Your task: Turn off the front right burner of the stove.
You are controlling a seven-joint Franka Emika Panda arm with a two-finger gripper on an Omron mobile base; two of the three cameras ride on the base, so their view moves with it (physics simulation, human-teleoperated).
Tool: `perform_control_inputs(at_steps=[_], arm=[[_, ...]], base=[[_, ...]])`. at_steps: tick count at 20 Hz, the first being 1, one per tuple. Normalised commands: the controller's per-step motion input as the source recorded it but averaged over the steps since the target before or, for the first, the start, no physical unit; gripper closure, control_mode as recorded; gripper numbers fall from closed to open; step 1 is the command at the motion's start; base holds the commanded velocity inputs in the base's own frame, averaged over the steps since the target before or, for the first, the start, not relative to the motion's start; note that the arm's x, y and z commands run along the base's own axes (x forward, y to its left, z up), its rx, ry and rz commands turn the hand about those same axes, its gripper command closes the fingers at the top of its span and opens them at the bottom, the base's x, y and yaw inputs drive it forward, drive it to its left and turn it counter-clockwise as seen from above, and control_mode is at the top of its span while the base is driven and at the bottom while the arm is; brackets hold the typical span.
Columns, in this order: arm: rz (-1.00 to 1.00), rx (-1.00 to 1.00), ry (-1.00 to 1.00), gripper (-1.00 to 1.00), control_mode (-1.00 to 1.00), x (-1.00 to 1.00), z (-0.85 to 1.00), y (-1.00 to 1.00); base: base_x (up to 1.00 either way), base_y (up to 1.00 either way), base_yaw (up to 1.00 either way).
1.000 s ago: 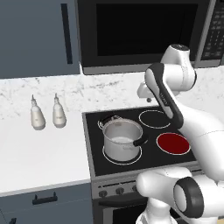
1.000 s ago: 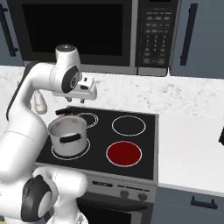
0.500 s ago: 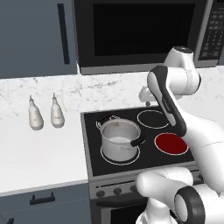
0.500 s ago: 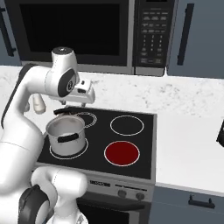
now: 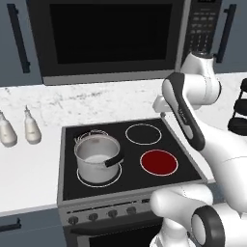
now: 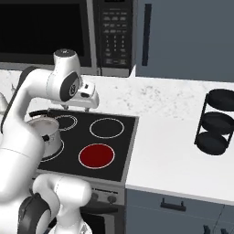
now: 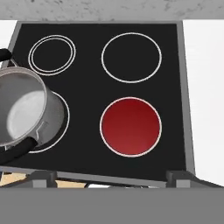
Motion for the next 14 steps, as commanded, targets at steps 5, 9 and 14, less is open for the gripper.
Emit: perform_control_inputs(at_steps=[5,9,14], arm=[[0.00,0.00,0.00,-1.00,1.00,0.00,0.00,0.00],[0.00,0.00,0.00,-1.00,1.00,0.00,0.00,0.00],[0.00,0.00,0.00,-1.00,-1.00,0.00,0.00,0.00]], base=[[-0.02,-0.68,0.00],[-0.03,-0.59,0.00],[0.00,-0.10,-0.01]])
